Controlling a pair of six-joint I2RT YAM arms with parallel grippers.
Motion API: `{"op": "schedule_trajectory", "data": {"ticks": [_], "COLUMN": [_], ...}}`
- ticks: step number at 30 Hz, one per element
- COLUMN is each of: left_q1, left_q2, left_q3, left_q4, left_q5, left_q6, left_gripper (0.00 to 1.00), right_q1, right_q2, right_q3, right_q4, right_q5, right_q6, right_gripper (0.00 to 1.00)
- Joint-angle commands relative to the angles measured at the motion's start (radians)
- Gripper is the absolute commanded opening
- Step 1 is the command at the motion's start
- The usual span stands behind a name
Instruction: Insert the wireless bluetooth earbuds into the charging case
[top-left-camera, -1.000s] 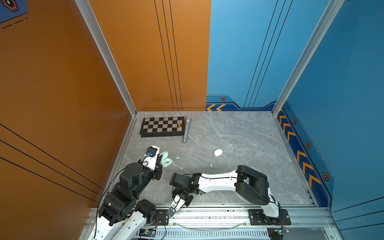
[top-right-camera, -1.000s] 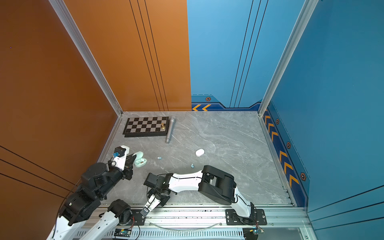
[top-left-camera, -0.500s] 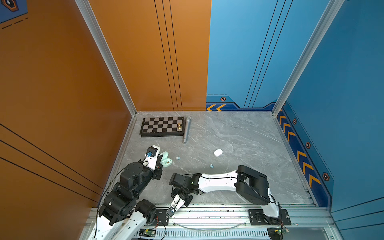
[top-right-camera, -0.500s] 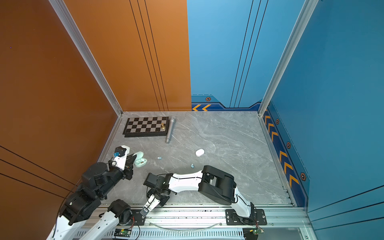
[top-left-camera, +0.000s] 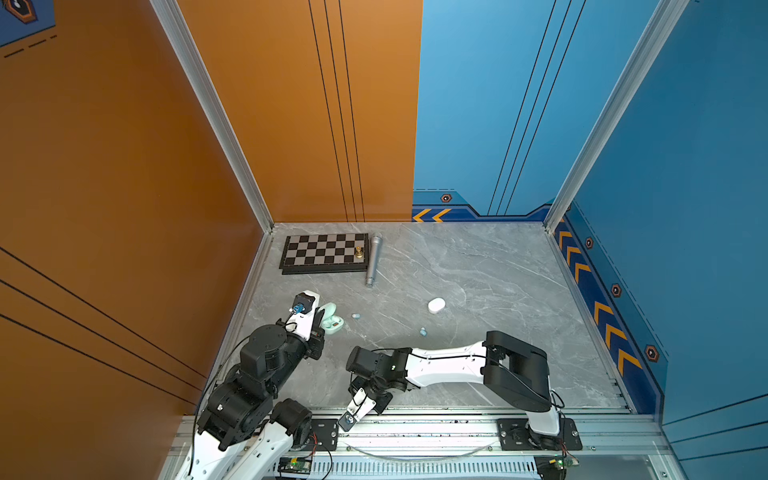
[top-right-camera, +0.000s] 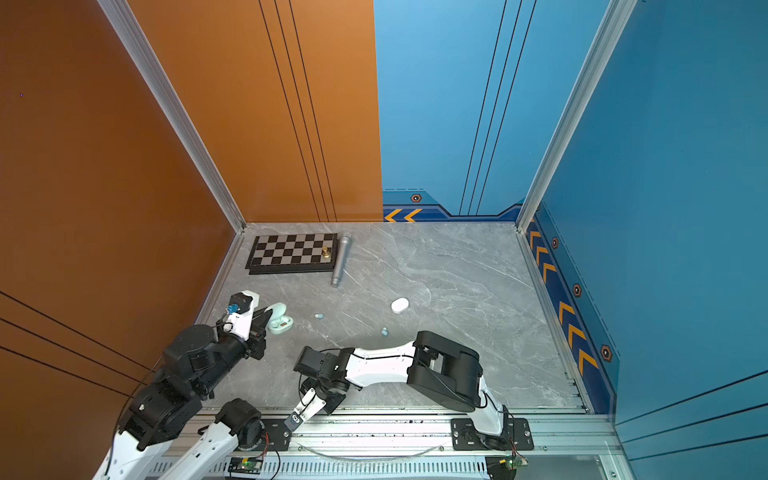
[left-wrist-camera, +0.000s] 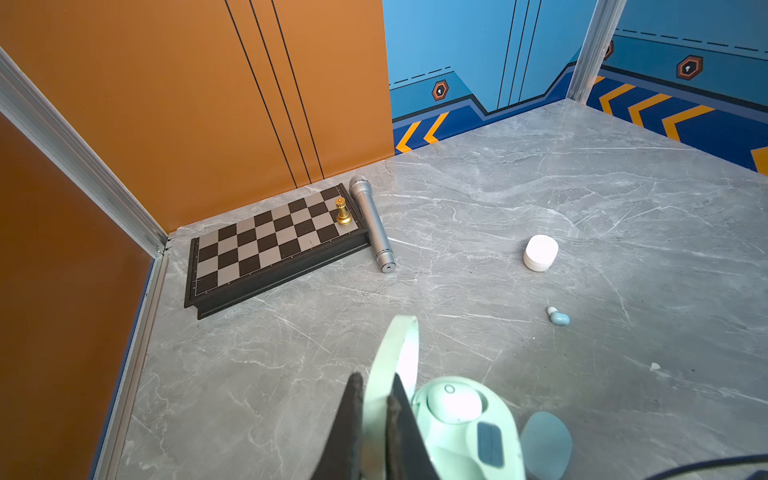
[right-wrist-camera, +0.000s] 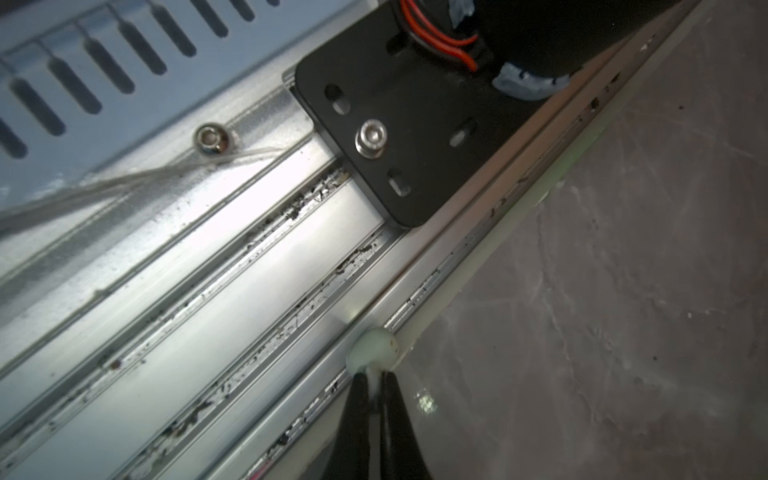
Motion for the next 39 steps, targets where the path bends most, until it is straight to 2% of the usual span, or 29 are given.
{"op": "schedule_trajectory", "data": {"ticks": [1, 4, 11, 16, 20, 28, 33, 36, 39], "left_q1": [-0.010, -0.009, -0.011, -0.017, -0.030, -0.077, -0.101, -0.105, -0.105], "left_q2": [-0.003, 0.001, 0.064, 0.156, 0.280, 0.529, 0.626, 0.659, 0.673], "left_q3": [0.017, 0.011, -0.023, -0.064, -0.057, 0.009, 0.043, 0.060, 0.064], "left_q4": [-0.001, 0.015, 0.133, 0.304, 0.406, 0.598, 0.664, 0.680, 0.687], "left_q5": [-0.022, -0.026, 0.022, 0.013, 0.036, 0.055, 0.050, 0.059, 0.061], "left_q6": [0.012, 0.010, 0.022, 0.024, 0.048, 0.094, 0.098, 0.097, 0.108], "left_gripper": [0.00, 0.00, 0.00, 0.00, 0.00, 0.00, 0.00, 0.00, 0.00], "right_q1": [-0.028, -0.054, -0.191, -0.324, -0.439, -0.569, -0.597, -0.624, -0.645], "right_q2": [-0.075, -0.123, -0.290, -0.388, -0.404, -0.302, -0.235, -0.228, -0.256], "right_q3": [-0.027, -0.060, -0.262, -0.357, -0.388, -0.349, -0.288, -0.261, -0.242], "right_q4": [0.053, 0.089, 0.322, 0.336, 0.340, 0.314, 0.272, 0.250, 0.234], "right_q5": [0.037, 0.053, 0.118, 0.148, 0.154, 0.141, 0.143, 0.148, 0.162], "right_q6": [0.087, 0.164, 0.502, 0.671, 0.797, 0.857, 0.852, 0.865, 0.908], "right_gripper": [0.00, 0.00, 0.00, 0.00, 0.00, 0.00, 0.02, 0.08, 0.24]}}
